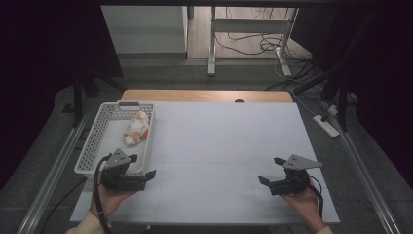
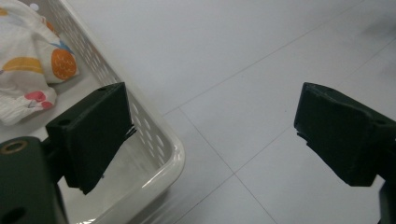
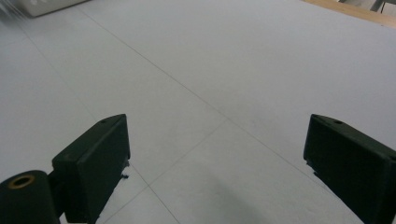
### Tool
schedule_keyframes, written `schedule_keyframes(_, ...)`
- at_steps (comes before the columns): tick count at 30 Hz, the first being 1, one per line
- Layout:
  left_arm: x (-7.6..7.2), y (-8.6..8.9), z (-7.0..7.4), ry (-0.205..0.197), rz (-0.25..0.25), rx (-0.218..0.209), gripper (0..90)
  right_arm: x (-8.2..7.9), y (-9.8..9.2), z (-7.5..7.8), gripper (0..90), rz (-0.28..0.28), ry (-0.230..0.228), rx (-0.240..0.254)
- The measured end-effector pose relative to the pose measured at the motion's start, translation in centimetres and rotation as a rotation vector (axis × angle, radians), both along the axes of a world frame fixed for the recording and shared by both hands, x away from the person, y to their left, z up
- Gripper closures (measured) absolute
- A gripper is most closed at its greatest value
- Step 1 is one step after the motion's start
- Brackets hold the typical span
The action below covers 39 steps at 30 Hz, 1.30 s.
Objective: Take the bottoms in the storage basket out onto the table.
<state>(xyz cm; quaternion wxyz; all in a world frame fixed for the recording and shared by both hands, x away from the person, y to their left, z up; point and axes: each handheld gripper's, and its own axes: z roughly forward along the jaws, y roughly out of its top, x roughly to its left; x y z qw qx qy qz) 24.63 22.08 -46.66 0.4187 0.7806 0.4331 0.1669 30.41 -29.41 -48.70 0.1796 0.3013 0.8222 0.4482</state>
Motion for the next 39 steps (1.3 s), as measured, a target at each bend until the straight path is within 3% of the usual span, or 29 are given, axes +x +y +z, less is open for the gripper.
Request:
schedule_keyframes(9,0.1,0.0,0.0,0.004,0.001,0.001,10.4,0.1,0.4,-0.3,7.5,0.032,0.021,-0.034)
schedule_keyframes(26,-0.1,0.1,0.3,0.009,0.000,-0.006,10.8,0.4,0.6,-0.4,7.5,0.033,0.014,-0.038)
schedule_keyframes(30,0.1,0.1,0.6,0.009,-0.014,-0.006,11.1,0.4,0.5,-0.3,7.6,0.019,0.004,-0.021)
schedule_keyframes(39,0.4,0.2,1.4,0.003,-0.026,-0.017,11.9,0.4,0.6,-0.4,7.5,0.018,0.006,-0.032)
